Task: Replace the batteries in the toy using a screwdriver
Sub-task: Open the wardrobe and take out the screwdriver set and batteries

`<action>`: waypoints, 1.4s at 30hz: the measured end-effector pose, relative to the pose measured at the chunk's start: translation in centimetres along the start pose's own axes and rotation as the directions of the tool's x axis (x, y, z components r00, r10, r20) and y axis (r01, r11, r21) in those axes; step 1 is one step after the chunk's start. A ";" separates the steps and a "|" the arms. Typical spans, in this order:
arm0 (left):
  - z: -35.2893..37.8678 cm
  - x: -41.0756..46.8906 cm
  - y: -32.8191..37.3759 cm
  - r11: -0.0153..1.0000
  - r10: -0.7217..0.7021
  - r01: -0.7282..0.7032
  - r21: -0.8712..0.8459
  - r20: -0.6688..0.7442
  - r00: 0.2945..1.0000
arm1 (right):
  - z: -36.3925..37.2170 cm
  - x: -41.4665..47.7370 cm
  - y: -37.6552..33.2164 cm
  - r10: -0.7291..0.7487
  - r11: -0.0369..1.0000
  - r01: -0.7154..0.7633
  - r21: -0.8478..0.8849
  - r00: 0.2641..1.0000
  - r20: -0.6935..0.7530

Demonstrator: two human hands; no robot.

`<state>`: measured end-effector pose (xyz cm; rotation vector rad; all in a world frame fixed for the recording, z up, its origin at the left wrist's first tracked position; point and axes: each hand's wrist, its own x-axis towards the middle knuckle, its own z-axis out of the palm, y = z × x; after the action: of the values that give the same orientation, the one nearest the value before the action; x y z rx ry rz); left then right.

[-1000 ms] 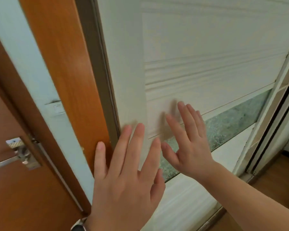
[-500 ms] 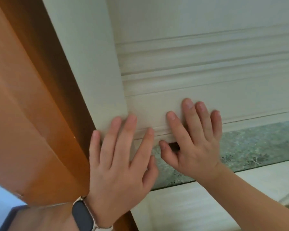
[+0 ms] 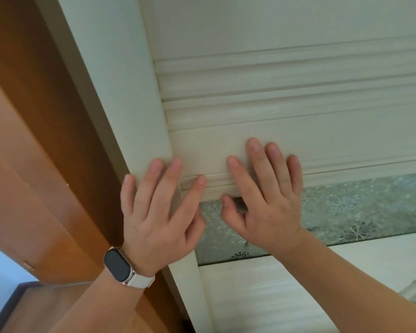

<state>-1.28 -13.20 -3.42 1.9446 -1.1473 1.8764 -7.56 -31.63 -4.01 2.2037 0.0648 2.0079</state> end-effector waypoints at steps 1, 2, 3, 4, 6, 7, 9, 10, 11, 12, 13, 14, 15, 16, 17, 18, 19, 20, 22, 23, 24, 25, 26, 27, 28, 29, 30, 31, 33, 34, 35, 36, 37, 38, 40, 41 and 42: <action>0.2 0.1 0.2 1.000 0.001 -0.001 -0.011 -0.008 1.000 | -0.1 0.0 0.2 0.000 1.000 0.000 -0.004 1.000 0.004; 0.3 0.2 0.3 1.000 0.002 -0.002 -0.024 -0.014 1.000 | -0.2 -0.1 0.4 0.001 1.000 0.000 -0.009 1.000 0.008; 0.6 0.3 0.6 0.999 0.003 -0.004 -0.037 -0.021 1.000 | -0.3 -0.1 0.7 0.001 1.000 -0.001 -0.015 1.000 0.014; 0.8 0.4 0.8 0.999 0.004 -0.005 -0.052 -0.027 1.000 | -0.4 -0.2 1.0 0.001 1.000 0.000 -0.018 1.000 0.022; 1.2 0.6 1.3 0.997 -0.002 -0.001 -0.080 -0.037 0.999 | -0.6 -0.3 1.6 0.003 1.000 -0.002 -0.023 0.999 0.038; 1.4 0.7 1.7 0.996 -0.005 0.001 -0.094 -0.047 0.999 | -0.7 -0.3 2.0 0.003 0.999 -0.001 -0.035 0.999 0.042; 1.6 0.9 2.3 0.991 -0.015 0.008 -0.131 -0.055 0.998 | -0.9 -0.5 2.5 0.005 0.998 -0.002 -0.057 0.999 0.053; 1.8 1.0 2.5 0.988 -0.018 0.009 -0.155 -0.057 0.998 | -1.0 -0.5 2.7 0.007 0.998 -0.003 -0.064 0.998 0.058; 1.9 1.1 2.6 0.984 -0.019 0.008 -0.179 -0.062 0.998 | -1.1 -0.5 2.8 0.010 0.998 -0.005 -0.070 0.998 0.061; 2.0 1.3 2.9 0.979 -0.023 0.009 -0.203 -0.067 0.997 | -1.2 -0.6 2.9 0.018 0.997 -0.013 -0.075 0.998 0.066; 2.1 1.5 3.1 0.973 -0.030 0.013 -0.230 -0.071 0.997 | -1.3 -0.5 3.0 0.030 0.997 -0.025 -0.078 0.997 0.072; 2.2 1.6 3.4 0.965 -0.041 0.020 -0.260 -0.074 0.996 | -1.4 -0.5 3.0 0.046 0.996 -0.040 -0.081 0.996 0.077; 2.3 1.8 3.7 0.957 -0.051 0.027 -0.289 -0.076 0.996 | -1.5 -0.5 3.0 0.063 0.995 -0.056 -0.086 0.995 0.079; 2.3 2.0 4.0 0.949 -0.062 0.034 -0.313 -0.077 0.995 | -1.7 -0.5 3.1 0.077 0.993 -0.069 -0.092 0.994 0.081; 2.4 2.2 4.3 0.943 -0.071 0.041 -0.332 -0.077 0.995 | -1.7 -0.4 3.2 0.087 0.992 -0.078 -0.097 0.993 0.085; 2.5 2.3 4.6 0.937 -0.078 0.046 -0.346 -0.079 0.994 | -1.9 -0.4 3.4 0.092 0.991 -0.082 -0.103 0.992 0.092; 2.6 2.5 4.9 0.932 -0.084 0.049 -0.360 -0.083 0.993 | -2.0 -0.4 3.7 0.092 0.991 -0.081 -0.110 0.991 0.100; 2.8 2.7 5.2 0.927 -0.089 0.049 -0.371 -0.091 0.992 | -2.3 -0.4 4.0 0.090 0.990 -0.077 -0.120 0.990 0.109; 3.0 3.2 5.8 0.919 -0.099 0.052 -0.390 -0.101 0.990 | -2.7 -0.5 4.6 0.099 0.986 -0.080 -0.146 0.986 0.132; 3.2 3.4 6.2 0.915 -0.105 0.054 -0.400 -0.105 0.989 | -3.0 -0.6 4.9 0.109 0.983 -0.086 -0.160 0.984 0.141; 3.3 3.6 6.6 0.910 -0.109 0.054 -0.411 -0.109 0.988 | -3.2 -0.7 5.2 0.118 0.981 -0.092 -0.171 0.982 0.149; 3.5 3.8 7.0 0.904 -0.113 0.054 -0.424 -0.114 0.987 | -3.5 -0.8 5.6 0.124 0.979 -0.095 -0.179 0.980 0.156; 3.6 3.9 7.4 0.896 -0.121 0.058 -0.439 -0.116 0.986 | -3.7 -0.9 6.0 0.125 0.978 -0.094 -0.187 0.978 0.164; 3.8 4.1 7.9 0.888 -0.134 0.066 -0.455 -0.119 0.984 | -4.0 -0.9 6.4 0.122 0.977 -0.088 -0.193 0.977 0.173; 4.0 4.2 8.2 0.880 -0.148 0.075 -0.469 -0.121 0.982 | -4.2 -0.9 6.8 0.118 0.977 -0.082 -0.197 0.976 0.181; 4.2 4.3 8.7 0.875 -0.158 0.080 -0.478 -0.124 0.980 | -4.4 -1.0 7.3 0.115 0.977 -0.077 -0.198 0.975 0.190; 4.4 4.4 9.1 0.873 -0.161 0.081 -0.482 -0.128 0.979 | -4.7 -1.0 7.8 0.114 0.977 -0.074 -0.200 0.974 0.196; 4.6 4.6 9.5 0.873 -0.159 0.077 -0.482 -0.132 0.978 | -4.8 -1.0 8.2 0.114 0.977 -0.073 -0.201 0.974 0.197; 5.0 5.0 10.2 0.877 -0.151 0.070 -0.475 -0.135 0.979 | -5.0 -1.2 9.0 0.117 0.977 -0.079 -0.197 0.975 0.189; 5.2 5.1 10.6 0.881 -0.148 0.069 -0.469 -0.133 0.980 | -5.0 -1.2 9.5 0.119 0.978 -0.084 -0.191 0.976 0.182; 5.4 5.3 11.1 0.883 -0.144 0.068 -0.464 -0.131 0.981 | -5.1 -1.3 10.0 0.122 0.978 -0.089 -0.186 0.977 0.174; 5.5 5.4 11.6 0.885 -0.141 0.067 -0.461 -0.128 0.982 | -5.2 -1.5 10.6 0.122 0.979 -0.092 -0.182 0.979 0.165; 5.7 5.5 12.1 0.888 -0.137 0.065 -0.456 -0.127 0.982 | -5.3 -1.7 11.2 0.118 0.980 -0.089 -0.180 0.981 0.156; 5.9 5.6 12.6 0.892 -0.132 0.060 -0.448 -0.130 0.983 | -5.4 -1.9 11.9 0.111 0.980 -0.084 -0.180 0.983 0.149; 6.3 6.1 13.8 0.899 -0.120 0.052 -0.434 -0.130 0.984 | -5.5 -2.1 13.2 0.108 0.981 -0.084 -0.175 0.986 0.130; 6.6 6.5 14.4 0.903 -0.117 0.054 -0.425 -0.125 0.985 | -5.6 -2.2 13.9 0.117 0.982 -0.097 -0.163 0.986 0.117; 6.7 6.9 15.0 0.909 -0.117 0.058 -0.412 -0.119 0.986 | -5.6 -2.3 14.5 0.129 0.983 -0.113 -0.146 0.986 0.105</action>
<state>-6.56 -30.21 -3.60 1.5794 -1.2638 1.5461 -14.46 -45.75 -3.69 2.2772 -0.2216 1.8768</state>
